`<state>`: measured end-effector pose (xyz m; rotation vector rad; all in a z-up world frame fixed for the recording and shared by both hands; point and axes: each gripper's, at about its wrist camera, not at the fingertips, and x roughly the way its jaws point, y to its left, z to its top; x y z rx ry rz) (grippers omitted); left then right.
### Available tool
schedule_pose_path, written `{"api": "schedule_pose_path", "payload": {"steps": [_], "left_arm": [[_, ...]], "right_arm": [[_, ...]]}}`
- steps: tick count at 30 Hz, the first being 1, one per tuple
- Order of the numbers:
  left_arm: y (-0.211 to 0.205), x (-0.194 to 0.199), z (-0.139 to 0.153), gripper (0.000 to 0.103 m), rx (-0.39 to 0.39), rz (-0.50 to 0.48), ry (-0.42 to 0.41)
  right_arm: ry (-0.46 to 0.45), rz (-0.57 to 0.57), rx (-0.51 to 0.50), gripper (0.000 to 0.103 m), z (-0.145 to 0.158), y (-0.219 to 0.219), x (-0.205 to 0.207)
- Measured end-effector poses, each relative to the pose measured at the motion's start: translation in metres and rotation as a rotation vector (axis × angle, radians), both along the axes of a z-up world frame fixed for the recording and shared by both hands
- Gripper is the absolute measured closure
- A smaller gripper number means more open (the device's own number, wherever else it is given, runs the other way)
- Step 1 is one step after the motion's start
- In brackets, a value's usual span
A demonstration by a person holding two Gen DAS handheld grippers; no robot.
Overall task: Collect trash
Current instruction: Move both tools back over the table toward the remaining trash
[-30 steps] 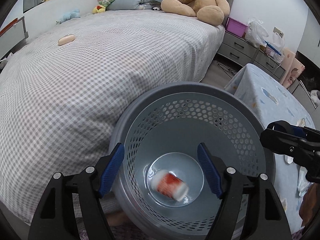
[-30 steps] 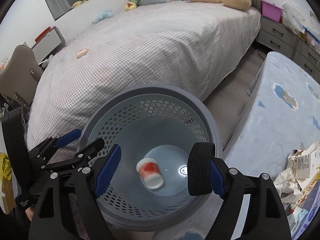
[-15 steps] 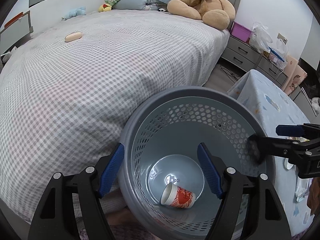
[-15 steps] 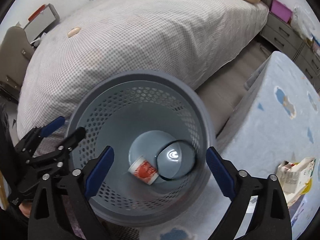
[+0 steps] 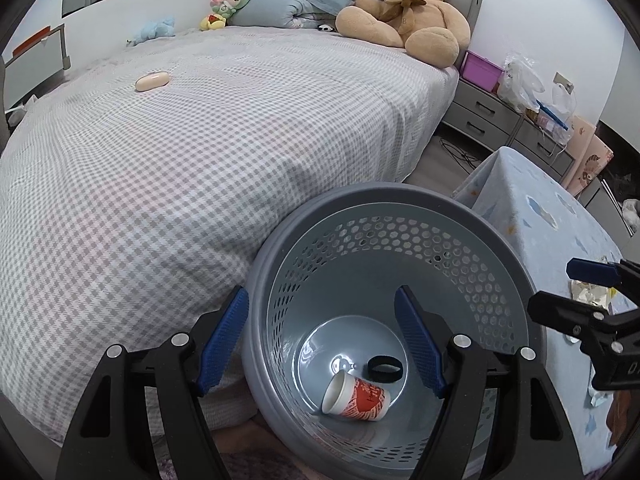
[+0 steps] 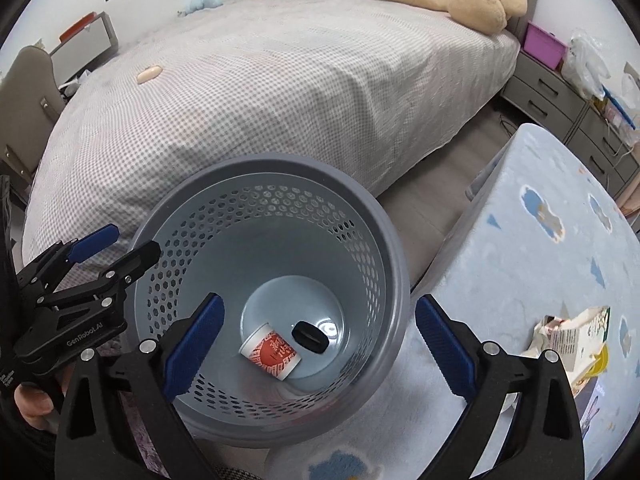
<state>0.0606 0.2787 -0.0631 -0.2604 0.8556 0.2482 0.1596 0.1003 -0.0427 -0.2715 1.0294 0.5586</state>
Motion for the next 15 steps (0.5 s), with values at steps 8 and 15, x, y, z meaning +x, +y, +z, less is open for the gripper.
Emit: {"api": "schedule_pose_path", "payload": {"steps": [8, 15], "left_arm": [[-0.021, -0.008, 0.008, 0.028, 0.038, -0.04, -0.035], [-0.05, -0.016, 0.013, 0.027, 0.058, -0.115, -0.071]], "right_arm": [[-0.087, -0.093, 0.061, 0.008, 0.008, -0.033, -0.033], [-0.153, -0.233, 0.094, 0.008, 0.008, -0.09, -0.069]]}}
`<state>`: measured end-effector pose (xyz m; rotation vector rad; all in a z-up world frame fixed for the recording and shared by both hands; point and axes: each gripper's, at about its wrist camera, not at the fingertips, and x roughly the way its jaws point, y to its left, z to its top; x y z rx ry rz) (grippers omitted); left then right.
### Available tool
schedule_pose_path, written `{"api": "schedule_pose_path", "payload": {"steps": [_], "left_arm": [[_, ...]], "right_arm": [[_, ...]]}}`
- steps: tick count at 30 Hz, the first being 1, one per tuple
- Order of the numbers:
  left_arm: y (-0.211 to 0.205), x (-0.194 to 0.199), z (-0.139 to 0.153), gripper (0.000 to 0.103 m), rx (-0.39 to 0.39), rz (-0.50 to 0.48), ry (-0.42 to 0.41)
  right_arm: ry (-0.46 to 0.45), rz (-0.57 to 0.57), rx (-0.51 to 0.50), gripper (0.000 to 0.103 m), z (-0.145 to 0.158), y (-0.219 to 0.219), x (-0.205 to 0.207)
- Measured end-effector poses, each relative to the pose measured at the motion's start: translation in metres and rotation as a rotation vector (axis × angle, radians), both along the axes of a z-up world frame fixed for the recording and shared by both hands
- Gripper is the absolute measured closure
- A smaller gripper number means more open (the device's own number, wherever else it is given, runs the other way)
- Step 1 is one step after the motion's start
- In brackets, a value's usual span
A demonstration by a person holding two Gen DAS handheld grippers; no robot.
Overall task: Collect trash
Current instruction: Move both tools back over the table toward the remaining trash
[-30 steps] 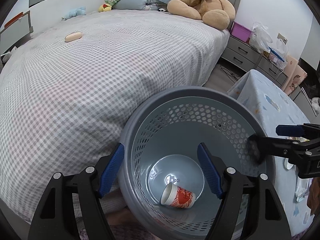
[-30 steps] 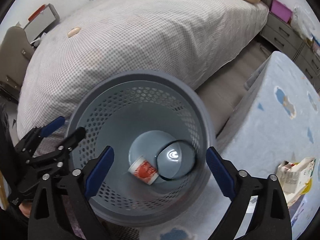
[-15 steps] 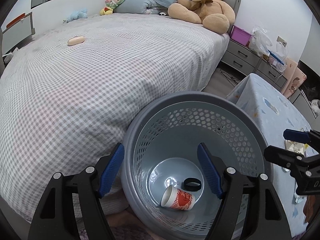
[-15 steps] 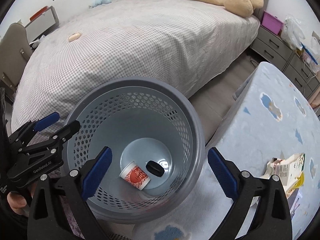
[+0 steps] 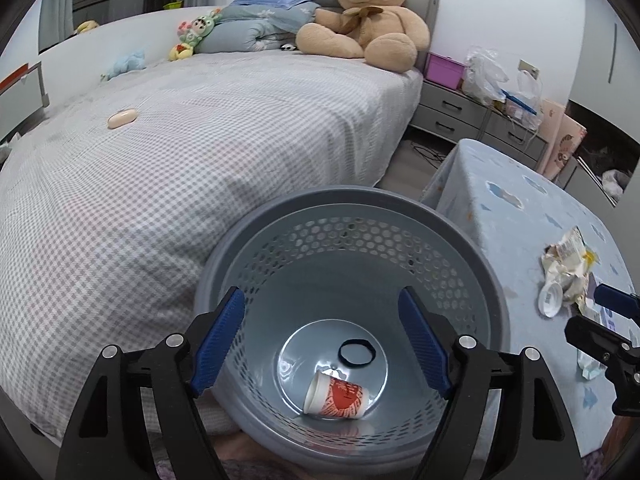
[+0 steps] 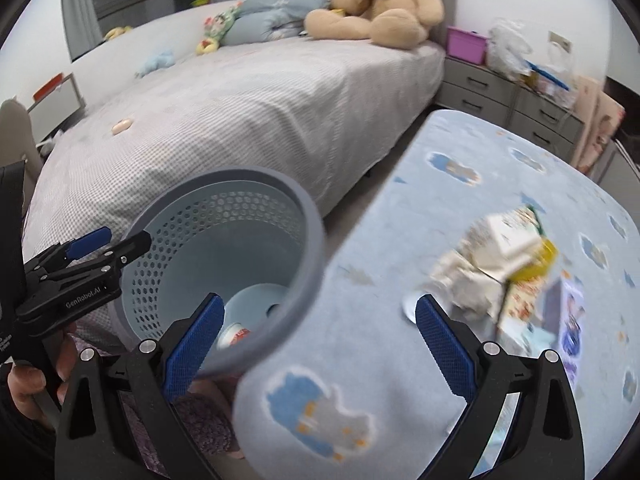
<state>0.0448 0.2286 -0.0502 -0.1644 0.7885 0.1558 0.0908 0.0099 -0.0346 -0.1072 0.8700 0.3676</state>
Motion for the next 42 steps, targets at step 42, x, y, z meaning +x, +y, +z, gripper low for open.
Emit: {"api": "schedule_pose_path", "payload": {"steps": [42], "left_arm": [[-0.236, 0.003, 0.009, 0.027, 0.064, -0.261, 0.016]], "right_arm": [[0.045, -0.382, 0.065, 0.006, -0.049, -0.229, 0.008]]}}
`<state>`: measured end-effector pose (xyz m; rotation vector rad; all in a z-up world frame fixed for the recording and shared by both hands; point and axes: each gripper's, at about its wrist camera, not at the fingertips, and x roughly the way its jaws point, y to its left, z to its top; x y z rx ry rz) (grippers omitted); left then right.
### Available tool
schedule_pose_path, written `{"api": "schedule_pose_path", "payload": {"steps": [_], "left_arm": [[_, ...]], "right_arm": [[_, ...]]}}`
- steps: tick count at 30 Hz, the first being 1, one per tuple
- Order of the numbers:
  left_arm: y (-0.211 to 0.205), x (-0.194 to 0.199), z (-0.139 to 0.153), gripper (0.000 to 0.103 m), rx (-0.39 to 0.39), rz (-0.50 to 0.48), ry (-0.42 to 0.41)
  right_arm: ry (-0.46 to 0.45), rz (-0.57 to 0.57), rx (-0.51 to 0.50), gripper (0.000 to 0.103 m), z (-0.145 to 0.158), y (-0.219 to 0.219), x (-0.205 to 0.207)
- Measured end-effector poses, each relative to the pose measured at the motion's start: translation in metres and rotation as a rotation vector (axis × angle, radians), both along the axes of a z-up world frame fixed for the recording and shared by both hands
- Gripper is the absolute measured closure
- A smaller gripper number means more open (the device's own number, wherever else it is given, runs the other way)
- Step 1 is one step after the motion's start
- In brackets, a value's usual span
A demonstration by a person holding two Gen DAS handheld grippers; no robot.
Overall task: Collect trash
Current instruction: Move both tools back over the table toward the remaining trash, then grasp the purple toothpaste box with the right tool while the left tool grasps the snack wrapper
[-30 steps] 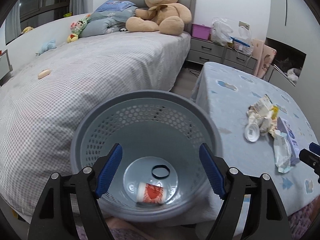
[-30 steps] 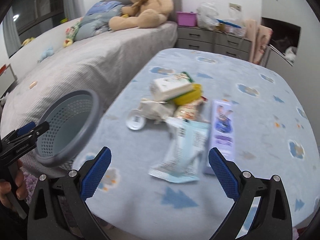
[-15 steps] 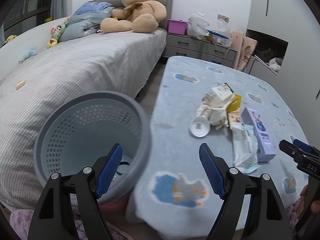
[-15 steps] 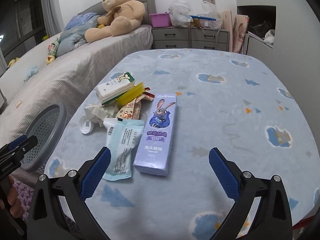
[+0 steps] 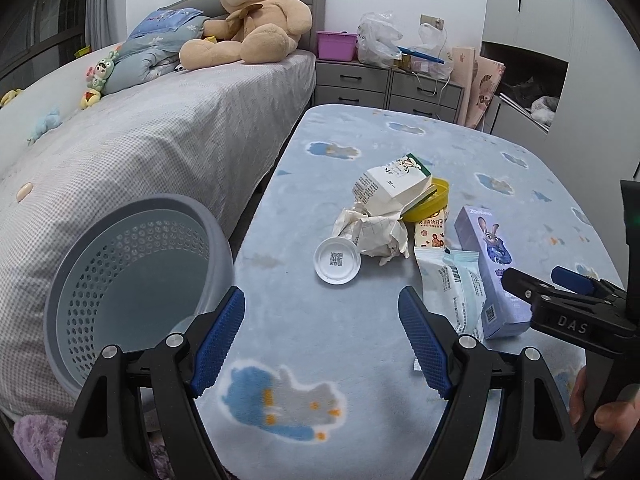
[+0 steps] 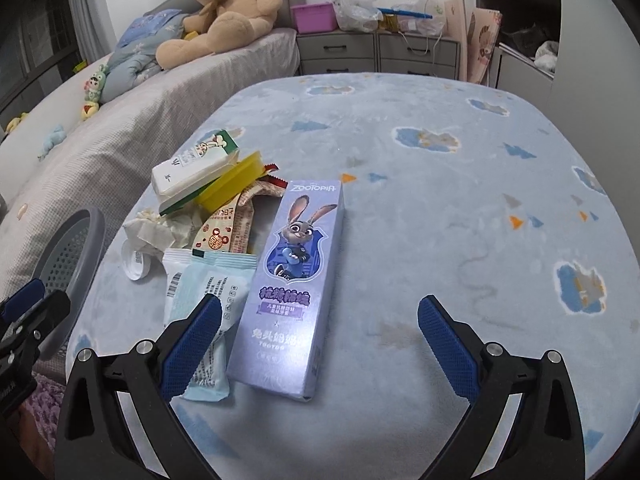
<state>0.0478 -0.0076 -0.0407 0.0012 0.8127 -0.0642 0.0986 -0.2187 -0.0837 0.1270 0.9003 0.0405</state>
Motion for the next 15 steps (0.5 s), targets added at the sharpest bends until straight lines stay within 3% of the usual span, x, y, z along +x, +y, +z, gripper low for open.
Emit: {"api": "schedule_pose_path", "payload": {"steps": [9, 15], "left_arm": [[-0.01, 0.007, -0.011, 0.027, 0.013, -0.003, 0.033], [-0.016, 0.01, -0.014, 0.027, 0.003, -0.016, 0.049]], "right_arm": [[0.058, -0.002, -0.09, 0.006, -0.017, 0.008, 0.01], [0.057, -0.072, -0.128, 0.006, -0.02, -0.018, 0.007]]}}
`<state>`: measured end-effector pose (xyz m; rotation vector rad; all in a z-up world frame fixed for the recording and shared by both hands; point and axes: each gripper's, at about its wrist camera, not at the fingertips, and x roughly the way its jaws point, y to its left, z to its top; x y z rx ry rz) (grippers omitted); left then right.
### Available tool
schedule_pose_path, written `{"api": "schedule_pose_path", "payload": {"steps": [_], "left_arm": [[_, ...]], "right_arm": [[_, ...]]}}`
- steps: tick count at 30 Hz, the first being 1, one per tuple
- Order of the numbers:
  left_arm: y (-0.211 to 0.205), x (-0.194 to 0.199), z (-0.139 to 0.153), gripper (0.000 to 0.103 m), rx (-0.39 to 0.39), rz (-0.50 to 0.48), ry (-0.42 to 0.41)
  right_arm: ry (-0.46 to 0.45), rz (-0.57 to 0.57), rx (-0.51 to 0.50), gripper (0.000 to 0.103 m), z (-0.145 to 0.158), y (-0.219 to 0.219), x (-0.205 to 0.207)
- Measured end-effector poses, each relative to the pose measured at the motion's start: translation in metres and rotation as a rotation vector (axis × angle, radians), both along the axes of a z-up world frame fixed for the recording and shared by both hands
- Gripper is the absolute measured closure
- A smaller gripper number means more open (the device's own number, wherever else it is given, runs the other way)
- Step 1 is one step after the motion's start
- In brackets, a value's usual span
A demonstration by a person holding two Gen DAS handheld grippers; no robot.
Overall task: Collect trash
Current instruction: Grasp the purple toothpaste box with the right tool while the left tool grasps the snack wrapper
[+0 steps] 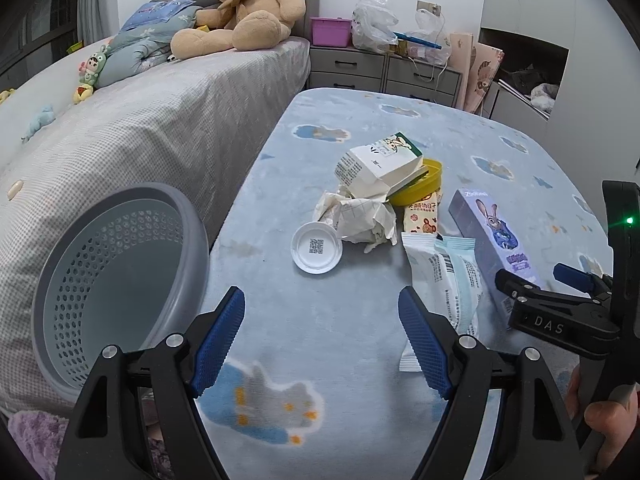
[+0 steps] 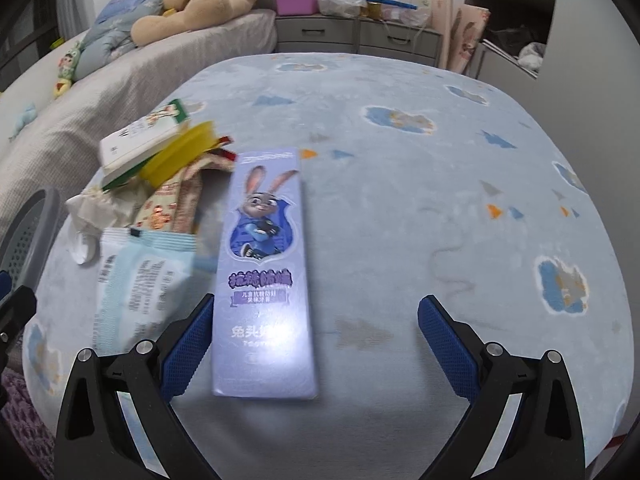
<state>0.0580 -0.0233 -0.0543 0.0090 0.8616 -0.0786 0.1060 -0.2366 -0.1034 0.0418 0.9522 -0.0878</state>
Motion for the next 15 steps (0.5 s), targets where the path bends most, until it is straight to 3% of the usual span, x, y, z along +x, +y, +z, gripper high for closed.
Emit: {"api": "schedule_pose_path", "payload": {"steps": [5, 11, 13, 15], "left_arm": [[-0.006, 0.003, 0.0, 0.027, -0.008, -0.007, 0.004], [-0.011, 0.004, 0.001, 0.027, -0.014, -0.017, 0.011], [-0.013, 0.004, 0.001, 0.027, -0.013, -0.02, 0.013], [-0.014, 0.004, 0.0, 0.027, -0.014, -0.021, 0.017]], "right_arm": [[0.006, 0.004, 0.065, 0.006, 0.001, -0.018, 0.002], [0.009, 0.126, 0.004, 0.008, 0.003, -0.004, 0.025], [0.022, 0.143, -0.012, 0.011, 0.0, -0.001, 0.034], [0.035, 0.149, 0.0, 0.023, -0.003, 0.0, 0.04]]}}
